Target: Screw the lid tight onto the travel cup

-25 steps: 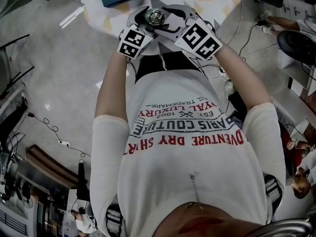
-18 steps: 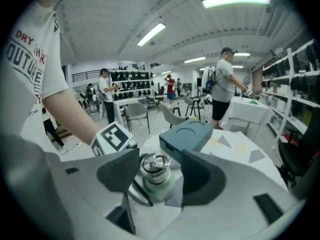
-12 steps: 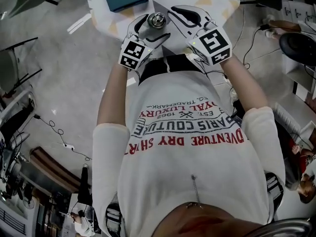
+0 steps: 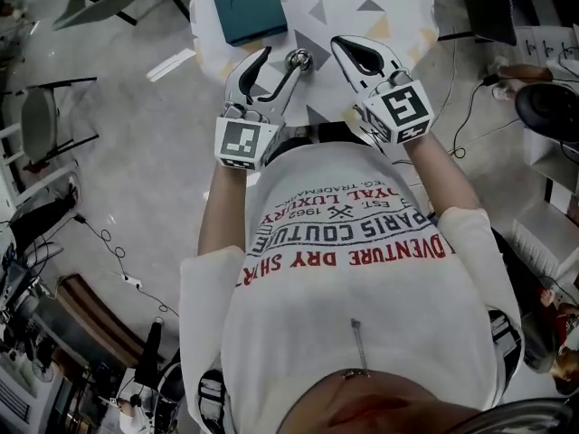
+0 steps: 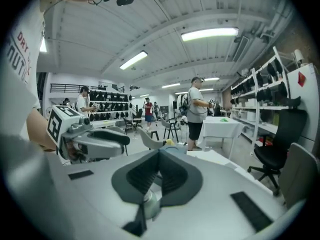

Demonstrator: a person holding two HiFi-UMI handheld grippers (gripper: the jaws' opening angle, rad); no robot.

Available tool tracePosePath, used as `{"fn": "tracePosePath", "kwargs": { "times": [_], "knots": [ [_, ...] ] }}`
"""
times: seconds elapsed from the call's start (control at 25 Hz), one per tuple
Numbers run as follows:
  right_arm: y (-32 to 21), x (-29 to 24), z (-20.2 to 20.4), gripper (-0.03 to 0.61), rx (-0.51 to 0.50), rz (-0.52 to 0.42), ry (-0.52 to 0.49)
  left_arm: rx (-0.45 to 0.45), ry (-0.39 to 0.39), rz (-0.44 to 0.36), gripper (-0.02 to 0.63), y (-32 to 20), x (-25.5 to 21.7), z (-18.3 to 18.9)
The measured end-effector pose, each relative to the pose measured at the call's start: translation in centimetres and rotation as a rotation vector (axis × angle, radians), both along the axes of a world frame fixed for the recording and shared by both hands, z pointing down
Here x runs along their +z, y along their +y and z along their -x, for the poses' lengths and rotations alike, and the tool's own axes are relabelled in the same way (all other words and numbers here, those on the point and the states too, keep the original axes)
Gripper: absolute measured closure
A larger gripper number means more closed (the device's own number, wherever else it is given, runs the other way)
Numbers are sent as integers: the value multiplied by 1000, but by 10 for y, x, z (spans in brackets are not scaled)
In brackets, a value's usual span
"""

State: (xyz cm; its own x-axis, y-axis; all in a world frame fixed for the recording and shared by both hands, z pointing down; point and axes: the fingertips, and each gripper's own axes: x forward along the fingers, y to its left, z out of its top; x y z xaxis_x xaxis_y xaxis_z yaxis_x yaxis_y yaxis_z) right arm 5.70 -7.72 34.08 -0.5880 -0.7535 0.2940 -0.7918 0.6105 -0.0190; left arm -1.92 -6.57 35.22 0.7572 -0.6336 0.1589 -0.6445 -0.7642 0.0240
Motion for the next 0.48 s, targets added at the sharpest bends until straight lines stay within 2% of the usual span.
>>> {"fn": "tracePosePath", "kwargs": {
  "times": [0.04, 0.12, 0.2, 0.28, 0.48],
  "knots": [
    [0, -5, -1, 568, 5, -14, -3, -43, 6, -19, 445, -4, -11, 6],
    [3, -14, -4, 568, 12, -44, -4, -115, 20, -43, 502, -8, -29, 15],
    [4, -25, -6, 568, 14, -78, -4, -170, 8, -71, 596, -10, -43, 23],
    [2, -35, -8, 568, 12, -107, -13, -195, -4, -106, 603, -14, -54, 28],
    [-4, -59, -17, 568, 20, -135, -56, -264, -2, -120, 603, -20, -78, 38]
  ]
}}
